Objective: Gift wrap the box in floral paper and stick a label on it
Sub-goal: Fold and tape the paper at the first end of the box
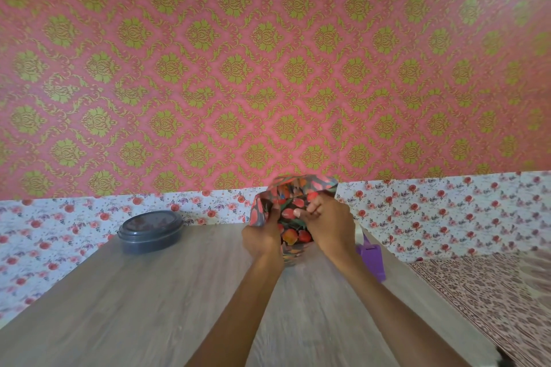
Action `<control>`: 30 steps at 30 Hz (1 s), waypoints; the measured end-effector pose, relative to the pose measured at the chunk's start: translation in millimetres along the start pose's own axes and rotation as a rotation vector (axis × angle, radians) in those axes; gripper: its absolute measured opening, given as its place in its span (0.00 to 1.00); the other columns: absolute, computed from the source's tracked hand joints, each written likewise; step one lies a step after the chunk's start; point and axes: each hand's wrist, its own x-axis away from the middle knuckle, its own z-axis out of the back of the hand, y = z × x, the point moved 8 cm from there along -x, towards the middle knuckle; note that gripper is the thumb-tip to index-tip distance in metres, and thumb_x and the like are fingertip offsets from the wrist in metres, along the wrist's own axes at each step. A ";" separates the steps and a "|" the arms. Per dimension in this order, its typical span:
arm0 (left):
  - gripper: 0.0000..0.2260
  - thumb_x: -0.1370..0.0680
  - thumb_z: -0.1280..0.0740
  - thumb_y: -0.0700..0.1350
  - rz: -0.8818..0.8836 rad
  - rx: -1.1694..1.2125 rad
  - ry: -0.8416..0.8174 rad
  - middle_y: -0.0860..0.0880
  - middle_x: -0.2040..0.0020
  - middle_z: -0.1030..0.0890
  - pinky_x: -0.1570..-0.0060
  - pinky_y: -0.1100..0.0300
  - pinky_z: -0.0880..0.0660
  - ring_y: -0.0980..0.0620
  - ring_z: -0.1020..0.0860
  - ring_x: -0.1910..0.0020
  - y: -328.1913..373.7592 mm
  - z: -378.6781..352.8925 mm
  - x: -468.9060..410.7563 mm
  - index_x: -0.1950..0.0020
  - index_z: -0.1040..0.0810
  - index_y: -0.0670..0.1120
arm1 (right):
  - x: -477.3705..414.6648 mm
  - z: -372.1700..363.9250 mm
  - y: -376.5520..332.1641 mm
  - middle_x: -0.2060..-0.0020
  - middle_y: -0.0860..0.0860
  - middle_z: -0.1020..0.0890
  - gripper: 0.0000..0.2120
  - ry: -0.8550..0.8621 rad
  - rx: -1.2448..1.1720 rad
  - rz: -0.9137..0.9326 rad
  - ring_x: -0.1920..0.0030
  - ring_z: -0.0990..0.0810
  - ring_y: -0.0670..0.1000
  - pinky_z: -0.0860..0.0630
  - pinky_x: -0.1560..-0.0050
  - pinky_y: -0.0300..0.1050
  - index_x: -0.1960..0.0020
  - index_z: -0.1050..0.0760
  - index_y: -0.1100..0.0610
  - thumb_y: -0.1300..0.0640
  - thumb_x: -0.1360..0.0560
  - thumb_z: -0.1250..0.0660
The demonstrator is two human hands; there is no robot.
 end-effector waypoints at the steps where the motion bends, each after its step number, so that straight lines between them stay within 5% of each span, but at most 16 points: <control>1: 0.23 0.31 0.22 0.53 0.002 -0.013 0.003 0.44 0.61 0.18 0.61 0.51 0.18 0.44 0.18 0.63 0.9 0.4 -2.2 0.50 0.21 0.35 | 5.3 6.8 4.7 0.71 0.43 0.24 0.17 0.091 0.010 -0.030 0.67 0.22 0.47 0.30 0.69 0.42 0.62 0.27 0.51 0.40 0.32 0.25; 4: 0.25 0.31 0.22 0.56 -0.002 -0.070 0.005 0.41 0.56 0.17 0.60 0.50 0.18 0.43 0.17 0.61 3.2 1.7 -5.7 0.49 0.21 0.36 | 15.4 16.0 23.4 0.61 0.49 0.23 0.27 0.243 -0.116 -0.200 0.62 0.22 0.53 0.35 0.69 0.42 0.52 0.29 0.56 0.36 0.35 0.25; 8: 0.26 0.32 0.22 0.56 -0.015 -0.111 -0.004 0.41 0.56 0.17 0.59 0.50 0.18 0.43 0.17 0.61 2.9 0.6 -2.7 0.48 0.21 0.36 | 9.0 -11.9 44.2 0.47 0.53 0.22 0.49 0.110 -0.380 -0.541 0.52 0.19 0.56 0.23 0.58 0.50 0.39 0.38 0.54 0.28 0.47 0.24; 14: 0.19 0.31 0.22 0.54 -0.055 -0.130 -0.023 0.43 0.61 0.18 0.65 0.56 0.21 0.47 0.19 0.65 -1.1 -2.3 4.1 0.57 0.23 0.41 | 7.1 -24.2 44.8 0.56 0.49 0.21 0.40 0.162 -0.424 -0.658 0.55 0.21 0.55 0.22 0.55 0.51 0.46 0.31 0.55 0.32 0.45 0.22; 19: 0.20 0.31 0.22 0.56 -0.068 -0.153 -0.017 0.44 0.61 0.19 0.66 0.55 0.23 0.46 0.20 0.64 -0.3 0.0 4.7 0.57 0.25 0.41 | 3.5 -21.1 39.7 0.66 0.50 0.17 0.19 0.225 -0.431 -0.629 0.64 0.18 0.55 0.20 0.64 0.49 0.60 0.19 0.53 0.39 0.38 0.22; 26: 0.16 0.30 0.22 0.52 -0.059 -0.083 -0.015 0.45 0.65 0.20 0.60 0.46 0.18 0.45 0.19 0.65 6.9 5.3 0.8 0.62 0.25 0.42 | -3.3 -16.9 25.4 0.68 0.49 0.18 0.16 0.191 -0.368 -0.371 0.65 0.19 0.54 0.23 0.62 0.47 0.64 0.22 0.53 0.42 0.30 0.26; 30: 0.18 0.32 0.22 0.56 -0.054 -0.095 -0.019 0.44 0.61 0.17 0.58 0.44 0.18 0.43 0.17 0.61 12.8 10.5 -9.0 0.62 0.23 0.44 | -3.4 -18.9 21.0 0.75 0.47 0.26 0.18 0.092 -0.371 -0.217 0.74 0.30 0.47 0.35 0.71 0.43 0.66 0.27 0.56 0.47 0.24 0.31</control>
